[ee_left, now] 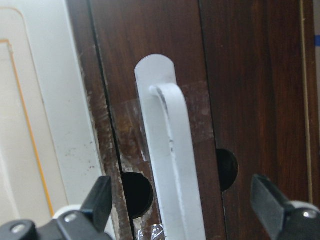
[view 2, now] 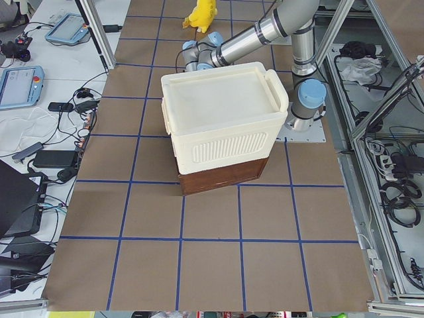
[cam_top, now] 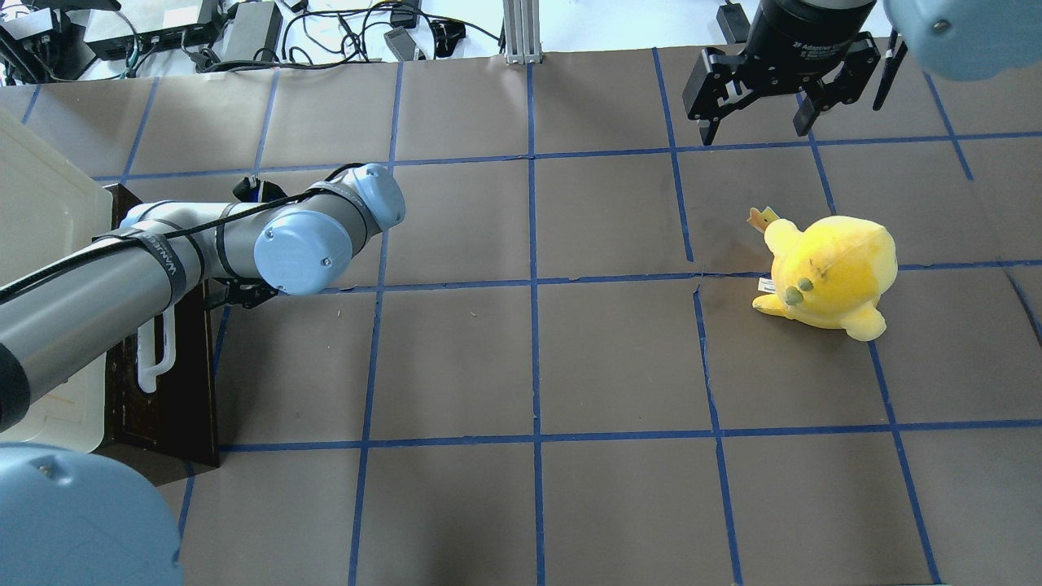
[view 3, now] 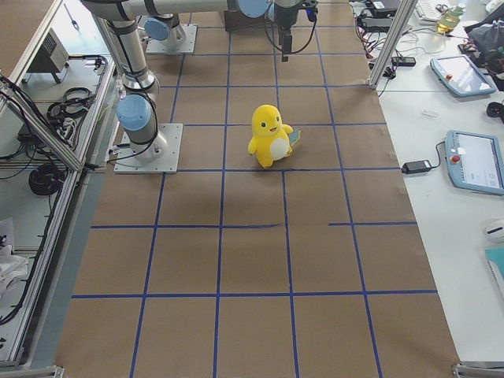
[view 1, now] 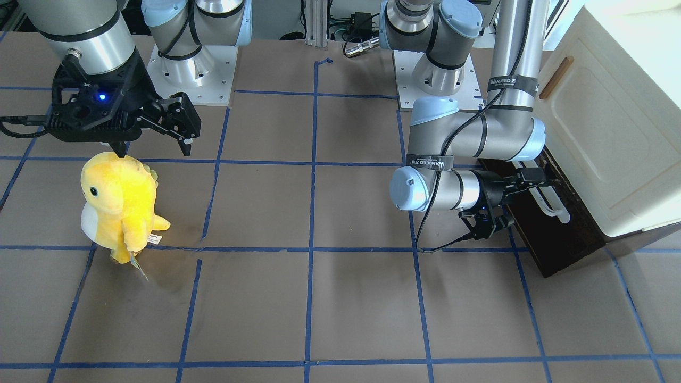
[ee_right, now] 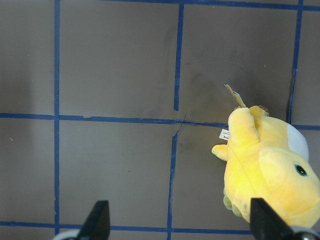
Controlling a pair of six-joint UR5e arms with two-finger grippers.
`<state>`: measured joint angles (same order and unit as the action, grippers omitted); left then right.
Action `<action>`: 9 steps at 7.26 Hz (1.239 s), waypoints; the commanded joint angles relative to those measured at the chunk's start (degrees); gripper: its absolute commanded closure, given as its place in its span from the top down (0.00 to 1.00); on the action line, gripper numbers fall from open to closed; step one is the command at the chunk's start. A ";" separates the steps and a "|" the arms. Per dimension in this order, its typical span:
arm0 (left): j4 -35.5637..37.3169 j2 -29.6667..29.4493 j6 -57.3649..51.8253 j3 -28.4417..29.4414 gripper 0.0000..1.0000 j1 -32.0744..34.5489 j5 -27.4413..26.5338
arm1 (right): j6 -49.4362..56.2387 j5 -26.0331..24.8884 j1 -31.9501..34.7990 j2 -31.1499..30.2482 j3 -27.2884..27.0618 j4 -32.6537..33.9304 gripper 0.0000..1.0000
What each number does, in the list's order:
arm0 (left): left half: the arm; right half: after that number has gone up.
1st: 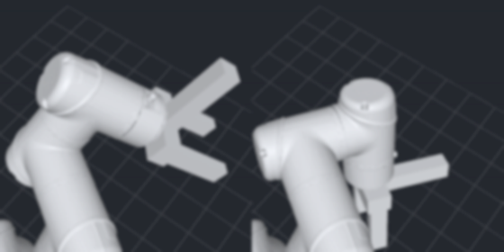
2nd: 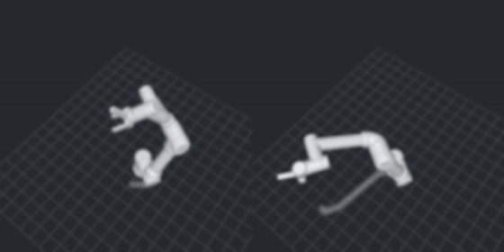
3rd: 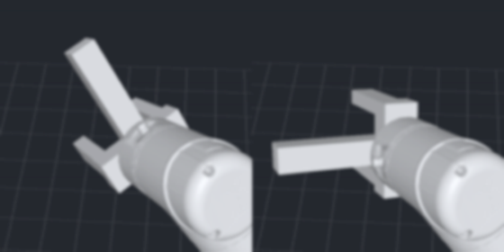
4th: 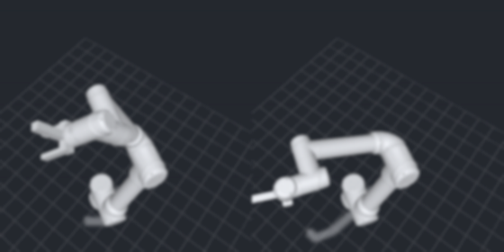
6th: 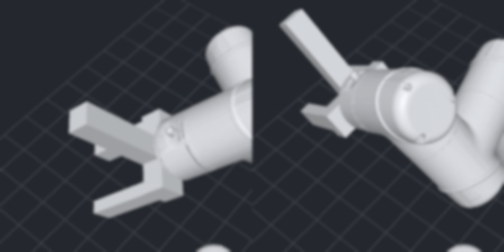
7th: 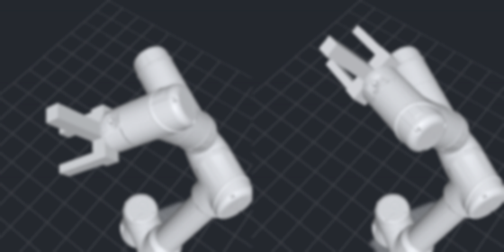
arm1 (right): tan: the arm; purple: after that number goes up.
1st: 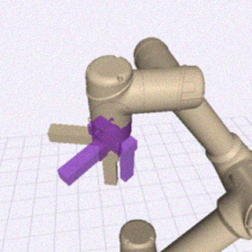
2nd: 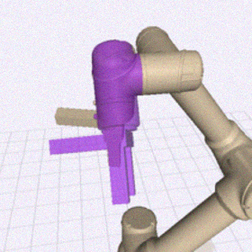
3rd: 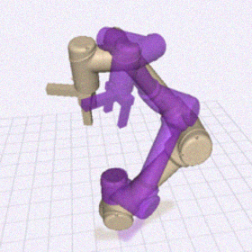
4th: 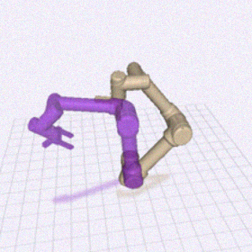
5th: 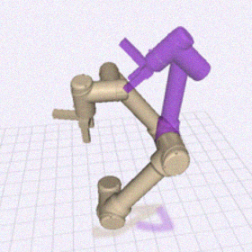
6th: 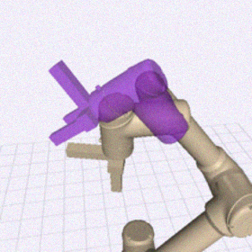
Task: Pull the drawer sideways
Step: 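Reach the left gripper down to the white handle on the wooden drawer, then align the open left gripper around the white drawer handle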
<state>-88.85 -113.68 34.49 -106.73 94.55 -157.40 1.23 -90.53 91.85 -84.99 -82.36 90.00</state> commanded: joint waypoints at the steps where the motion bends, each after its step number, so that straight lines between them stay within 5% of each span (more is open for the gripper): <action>1: -0.01 -0.93 -0.03 0.03 0.94 0.46 -2.83 | 0.00 0.00 0.00 0.00 0.00 0.00 1.00; 2: -0.18 -0.67 -0.12 -0.15 0.86 0.46 -4.57 | 0.00 0.00 0.00 0.00 0.00 0.00 1.00; 9: -0.54 -1.11 0.23 -1.20 0.85 0.11 -5.29 | 0.00 0.00 0.00 0.00 0.00 0.00 1.00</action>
<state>-89.32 -114.70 34.63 -107.78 94.72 -162.97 1.23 -90.53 91.85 -84.99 -82.36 90.00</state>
